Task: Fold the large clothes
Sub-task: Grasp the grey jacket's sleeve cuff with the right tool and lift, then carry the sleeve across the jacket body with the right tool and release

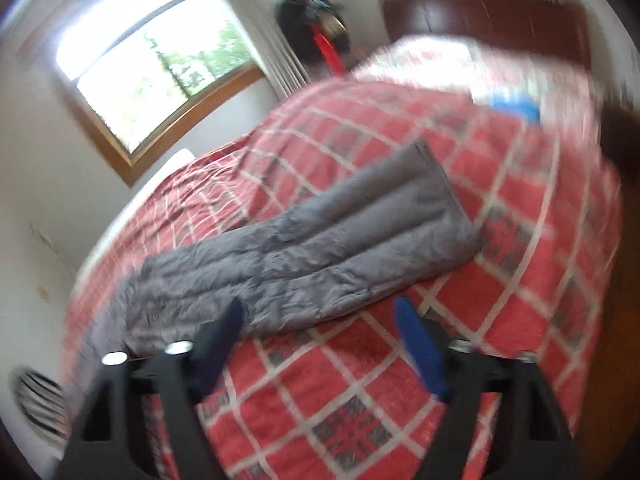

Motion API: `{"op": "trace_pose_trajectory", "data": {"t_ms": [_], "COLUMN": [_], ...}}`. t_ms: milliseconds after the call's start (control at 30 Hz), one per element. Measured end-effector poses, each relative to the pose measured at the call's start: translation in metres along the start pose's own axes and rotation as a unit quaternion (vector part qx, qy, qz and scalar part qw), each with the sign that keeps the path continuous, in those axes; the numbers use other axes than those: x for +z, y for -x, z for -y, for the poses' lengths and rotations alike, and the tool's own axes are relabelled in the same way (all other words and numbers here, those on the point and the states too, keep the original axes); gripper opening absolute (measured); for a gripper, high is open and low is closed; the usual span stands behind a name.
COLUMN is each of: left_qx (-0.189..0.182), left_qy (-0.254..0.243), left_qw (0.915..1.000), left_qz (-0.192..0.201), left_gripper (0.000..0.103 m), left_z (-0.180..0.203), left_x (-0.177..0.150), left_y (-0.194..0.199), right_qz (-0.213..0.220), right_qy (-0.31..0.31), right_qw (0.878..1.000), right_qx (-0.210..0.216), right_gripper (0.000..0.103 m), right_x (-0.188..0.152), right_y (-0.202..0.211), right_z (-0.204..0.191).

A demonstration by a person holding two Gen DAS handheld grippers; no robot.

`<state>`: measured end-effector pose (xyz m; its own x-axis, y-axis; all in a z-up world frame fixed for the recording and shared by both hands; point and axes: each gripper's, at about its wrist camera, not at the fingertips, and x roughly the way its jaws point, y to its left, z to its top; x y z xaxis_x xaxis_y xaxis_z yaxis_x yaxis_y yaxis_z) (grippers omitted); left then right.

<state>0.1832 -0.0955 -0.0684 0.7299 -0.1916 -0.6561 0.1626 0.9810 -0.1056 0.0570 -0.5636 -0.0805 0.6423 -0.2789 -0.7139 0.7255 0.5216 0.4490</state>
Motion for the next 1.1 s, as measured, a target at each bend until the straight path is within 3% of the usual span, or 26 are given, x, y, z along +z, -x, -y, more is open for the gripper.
{"op": "trace_pose_trajectory", "data": {"t_ms": [200, 300, 467, 533, 567, 633, 733, 833, 1100], "left_qx": [-0.007, -0.003, 0.015, 0.020, 0.020, 0.018, 0.012, 0.019, 0.045], "left_qy": [-0.010, -0.022, -0.036, -0.028, -0.021, -0.008, 0.003, 0.004, -0.008], "left_qw": [0.9999, 0.9997, 0.9992, 0.9991, 0.9992, 0.9994, 0.9997, 0.9996, 0.9980], "left_qz": [-0.010, -0.010, -0.013, -0.024, -0.029, -0.029, -0.021, -0.020, -0.044], "left_gripper": [0.100, 0.100, 0.100, 0.100, 0.100, 0.100, 0.100, 0.100, 0.100], "left_z": [0.011, 0.013, 0.005, -0.002, -0.006, -0.013, -0.020, -0.022, -0.034], "left_x": [0.017, 0.036, 0.044, 0.042, 0.041, 0.038, 0.039, 0.039, 0.043], "left_y": [-0.032, -0.045, -0.065, -0.075, -0.079, -0.083, -0.085, -0.084, -0.088], "right_qz": [-0.020, -0.033, -0.006, 0.008, 0.015, 0.024, 0.028, 0.041, 0.097], "right_qy": [-0.064, -0.077, -0.112, -0.115, -0.111, -0.084, -0.053, -0.021, 0.093], "right_qw": [0.998, 0.996, 0.994, 0.993, 0.993, 0.996, 0.998, 0.999, 0.991], "right_qx": [-0.011, -0.008, 0.016, 0.030, 0.032, 0.028, 0.007, -0.002, 0.027], "right_gripper": [0.060, 0.051, 0.051, 0.042, 0.032, 0.021, 0.013, 0.011, 0.010], "right_x": [0.010, 0.010, 0.015, 0.016, 0.017, 0.020, 0.026, 0.032, 0.038], "right_y": [-0.031, -0.046, -0.055, -0.055, -0.052, -0.052, -0.056, -0.051, -0.005], "right_z": [0.039, 0.047, 0.053, 0.051, 0.050, 0.038, 0.024, 0.004, -0.091]}}
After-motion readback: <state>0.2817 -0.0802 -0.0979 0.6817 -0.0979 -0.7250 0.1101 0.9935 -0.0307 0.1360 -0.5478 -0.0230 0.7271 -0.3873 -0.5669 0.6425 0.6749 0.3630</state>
